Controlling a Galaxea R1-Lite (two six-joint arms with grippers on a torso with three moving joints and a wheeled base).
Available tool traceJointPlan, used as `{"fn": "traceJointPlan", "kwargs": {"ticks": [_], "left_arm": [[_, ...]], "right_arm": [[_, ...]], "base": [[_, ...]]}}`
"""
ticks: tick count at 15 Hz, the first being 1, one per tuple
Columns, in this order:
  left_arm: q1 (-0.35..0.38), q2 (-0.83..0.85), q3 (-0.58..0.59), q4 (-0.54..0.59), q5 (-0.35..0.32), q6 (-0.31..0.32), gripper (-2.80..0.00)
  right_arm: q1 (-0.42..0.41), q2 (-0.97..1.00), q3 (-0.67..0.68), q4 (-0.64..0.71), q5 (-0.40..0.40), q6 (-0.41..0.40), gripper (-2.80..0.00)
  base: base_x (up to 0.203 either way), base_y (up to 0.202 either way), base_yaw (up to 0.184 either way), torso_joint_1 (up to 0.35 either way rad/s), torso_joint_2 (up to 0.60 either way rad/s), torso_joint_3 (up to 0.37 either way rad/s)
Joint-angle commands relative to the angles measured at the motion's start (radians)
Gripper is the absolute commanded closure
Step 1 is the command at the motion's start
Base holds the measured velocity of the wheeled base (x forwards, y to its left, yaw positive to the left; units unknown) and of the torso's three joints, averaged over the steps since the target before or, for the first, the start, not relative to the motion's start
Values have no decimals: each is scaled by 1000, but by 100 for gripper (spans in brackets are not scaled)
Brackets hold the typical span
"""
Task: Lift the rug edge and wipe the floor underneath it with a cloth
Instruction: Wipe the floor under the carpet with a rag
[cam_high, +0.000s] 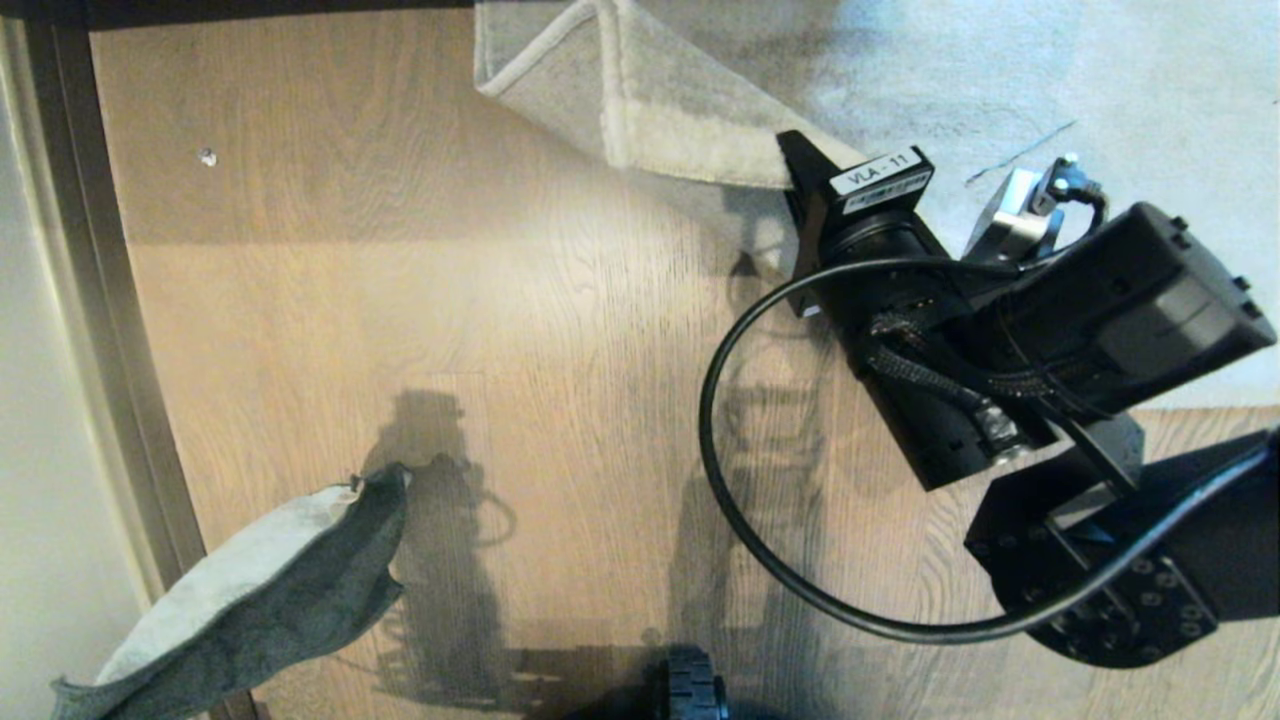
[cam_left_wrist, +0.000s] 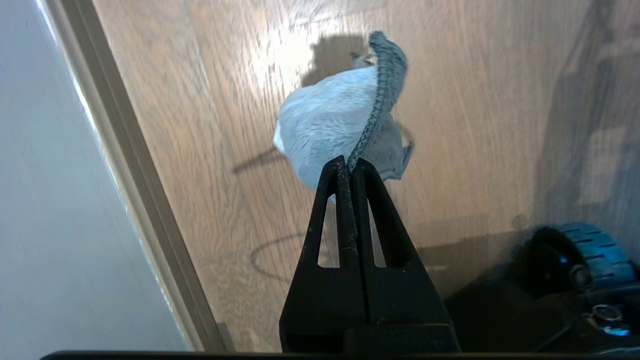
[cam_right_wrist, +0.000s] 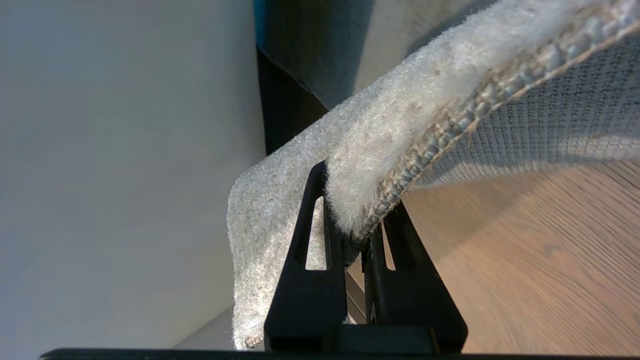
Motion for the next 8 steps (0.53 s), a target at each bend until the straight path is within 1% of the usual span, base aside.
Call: {"fn": "traceJointPlan", "kwargs": {"ticks": [1,2,3,4,6,8], "left_arm": [[1,140,-69,-9,-6,8,0],[1,194,-99,-17,-16,18,0],[1,246,-127,-30,-44,32,0],[2,290,-143,-56,-89,50,0],[2,351,-153,-103,-182,84,0],[2,402,-158,-111,-230,106,0]], "right_arm": [[2,6,-17,-48,-2,6,0],[1,6,-24,-48,-2,6,0],[0,6,-32,-48,-2,6,0],[0,7,-35,-48,-2,7,0],[-1,14,-41,-48,26,6,0],[-1,15,-44,-48,26,6,0]], "base": [[0,0,0,0,0,0],[0,0,0,0,0,0],[0,0,0,0,0,0],[0,0,0,0,0,0],[0,0,0,0,0,0],[0,0,0,0,0,0]]}}
